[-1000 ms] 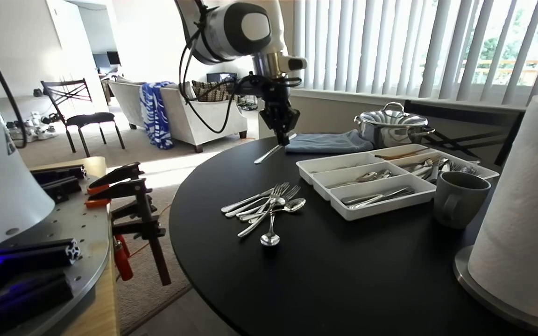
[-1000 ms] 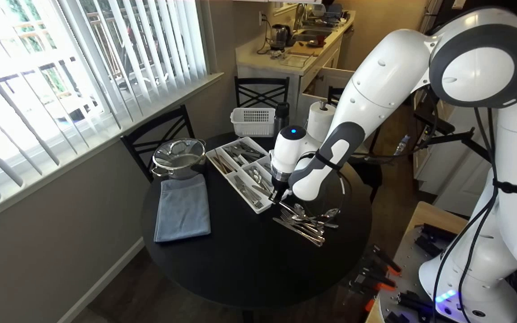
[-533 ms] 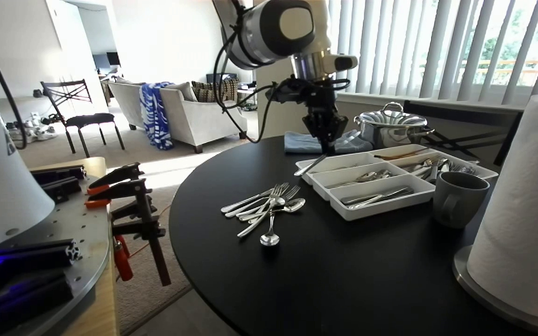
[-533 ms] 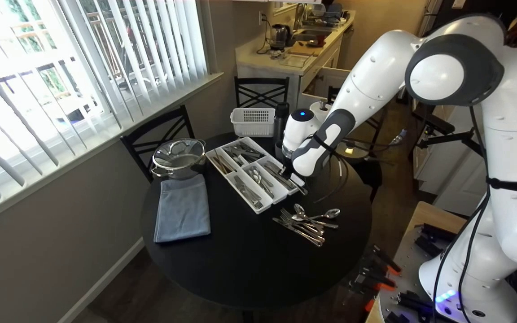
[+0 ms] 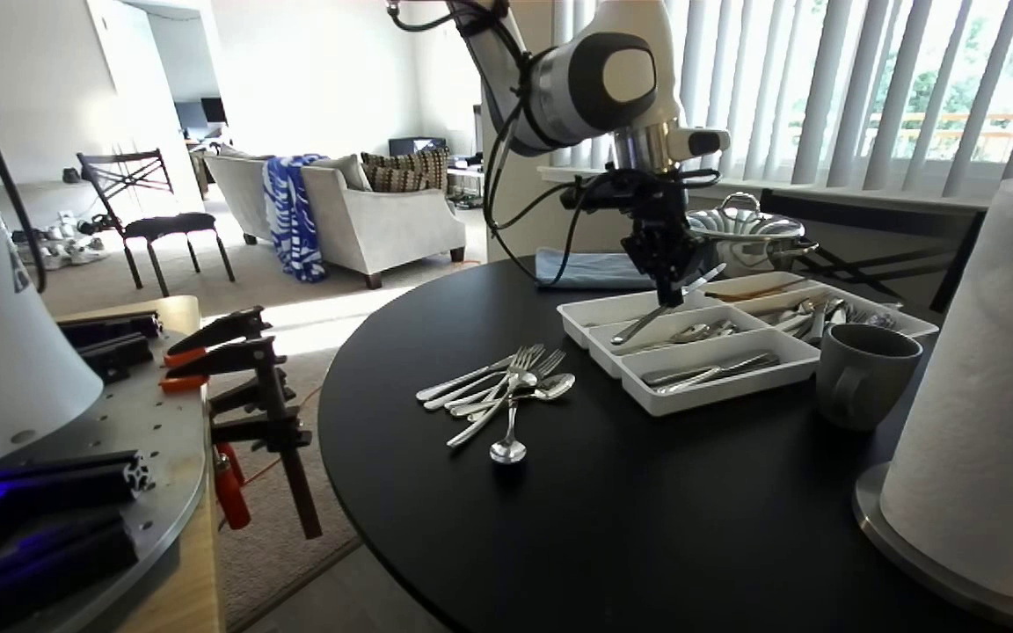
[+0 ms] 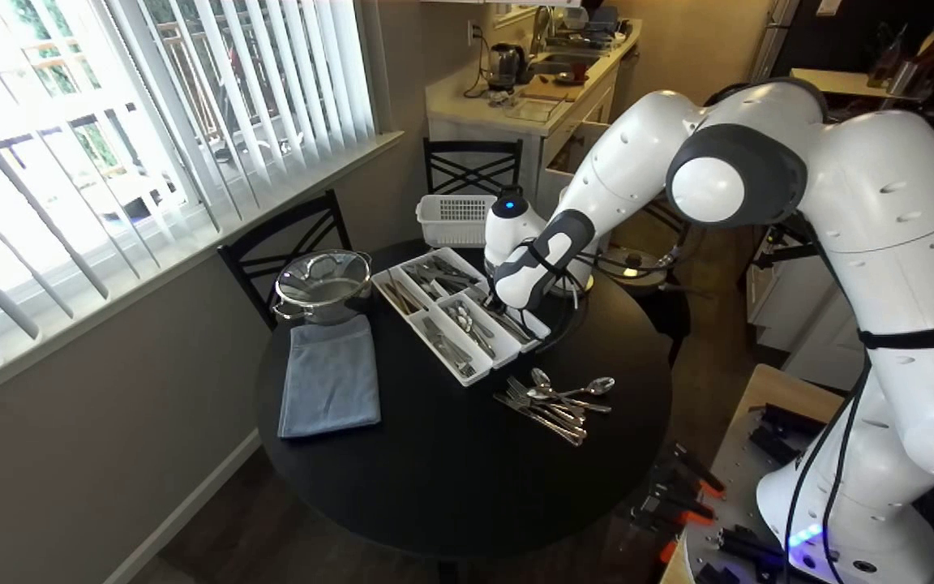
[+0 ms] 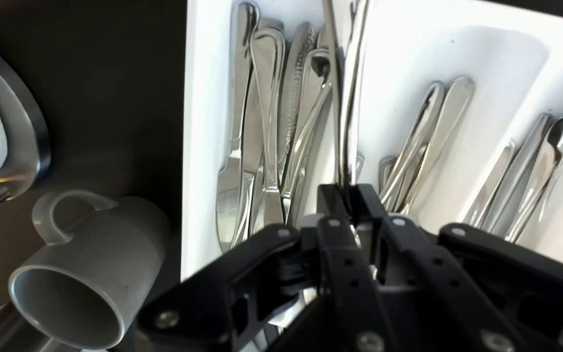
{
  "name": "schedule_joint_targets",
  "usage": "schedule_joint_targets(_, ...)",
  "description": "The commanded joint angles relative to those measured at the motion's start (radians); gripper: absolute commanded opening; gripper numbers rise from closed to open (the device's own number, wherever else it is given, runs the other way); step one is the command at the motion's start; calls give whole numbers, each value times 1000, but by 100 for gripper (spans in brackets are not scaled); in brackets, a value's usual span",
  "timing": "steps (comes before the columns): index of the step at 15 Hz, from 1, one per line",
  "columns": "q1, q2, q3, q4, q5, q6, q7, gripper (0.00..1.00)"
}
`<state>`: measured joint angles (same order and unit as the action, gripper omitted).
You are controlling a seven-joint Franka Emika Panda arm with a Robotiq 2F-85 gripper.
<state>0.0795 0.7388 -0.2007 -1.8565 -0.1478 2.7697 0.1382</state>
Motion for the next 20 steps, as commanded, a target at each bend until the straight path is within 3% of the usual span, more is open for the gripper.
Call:
schedule_joint_targets(1,-8,79,5,101,12,-56,20,3)
schedule_joint_targets(14,13,172,-59,208,8,-99,131,3)
schedule_joint_targets(15,9,174,-54,211,11,-105,133,37)
schedule_joint_targets(16,7,175,-51,214,12,-110,136,38)
schedule_joint_targets(20,-11,106,0,139,28,-51,105,62)
